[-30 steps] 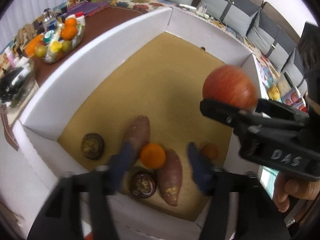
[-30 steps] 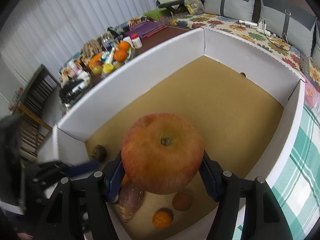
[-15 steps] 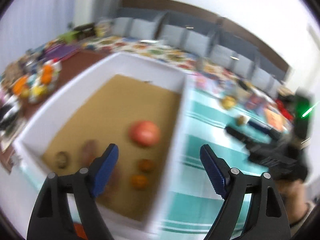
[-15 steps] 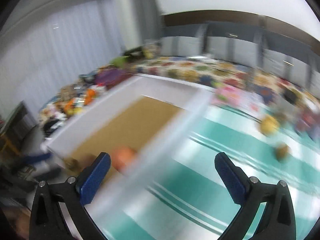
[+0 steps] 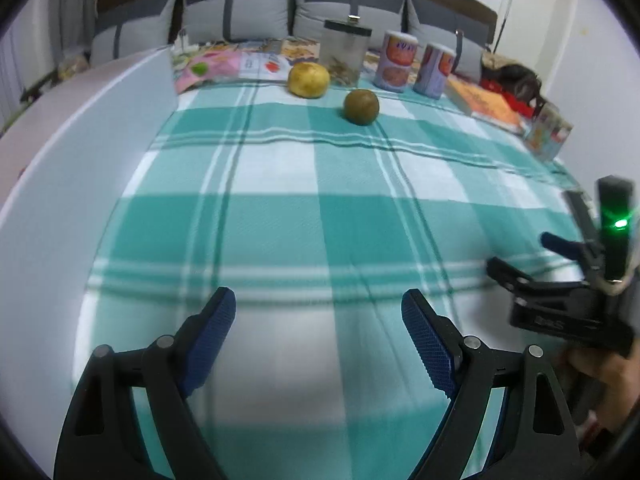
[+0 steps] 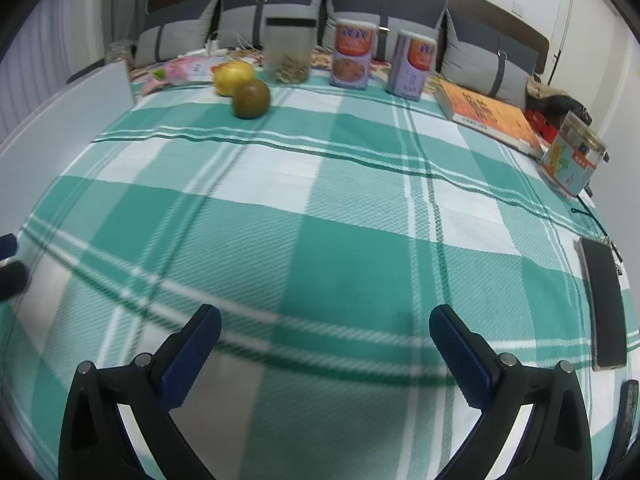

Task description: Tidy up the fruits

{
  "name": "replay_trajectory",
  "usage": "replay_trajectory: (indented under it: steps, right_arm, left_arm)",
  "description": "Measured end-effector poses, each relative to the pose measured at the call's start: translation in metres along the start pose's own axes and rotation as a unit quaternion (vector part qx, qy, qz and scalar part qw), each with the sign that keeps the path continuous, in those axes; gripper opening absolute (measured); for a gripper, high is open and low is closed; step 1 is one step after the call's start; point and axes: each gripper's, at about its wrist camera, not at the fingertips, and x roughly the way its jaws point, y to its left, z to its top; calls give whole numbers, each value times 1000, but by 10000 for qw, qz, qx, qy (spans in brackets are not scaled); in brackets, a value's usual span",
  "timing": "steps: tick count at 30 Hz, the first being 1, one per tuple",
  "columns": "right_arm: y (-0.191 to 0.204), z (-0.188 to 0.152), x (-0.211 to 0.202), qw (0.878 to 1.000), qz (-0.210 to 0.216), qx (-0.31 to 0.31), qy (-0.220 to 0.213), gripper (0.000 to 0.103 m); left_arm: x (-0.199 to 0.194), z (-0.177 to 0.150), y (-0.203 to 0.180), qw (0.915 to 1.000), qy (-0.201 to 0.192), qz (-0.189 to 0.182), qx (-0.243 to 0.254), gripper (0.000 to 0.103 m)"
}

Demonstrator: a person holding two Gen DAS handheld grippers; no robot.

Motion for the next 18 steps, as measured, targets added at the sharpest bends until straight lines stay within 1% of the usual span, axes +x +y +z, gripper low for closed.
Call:
replay_trajectory:
  steps: [1, 4, 6, 7, 18]
  right_arm:
    - [-1, 3, 6, 10000, -8, -18, 30, 103]
    - [-6, 14, 18, 9997, 189, 114, 81, 103]
    - [-17, 7, 22, 9987, 407, 292, 131, 103]
    - [-17, 6, 21, 9986, 421, 298, 119, 103]
    - [-15, 5, 21, 9988, 388, 259, 120, 103]
  left_arm:
    - [10, 5, -5, 9999, -32, 95, 51, 87]
    - [34, 16, -10, 9991, -40, 393, 118, 87]
    - [48, 20, -9, 9985, 22, 533, 81, 87]
    - [54, 18, -7, 9983, 68, 577, 41, 89]
    - [55, 18, -6, 9983, 52, 587, -8, 92]
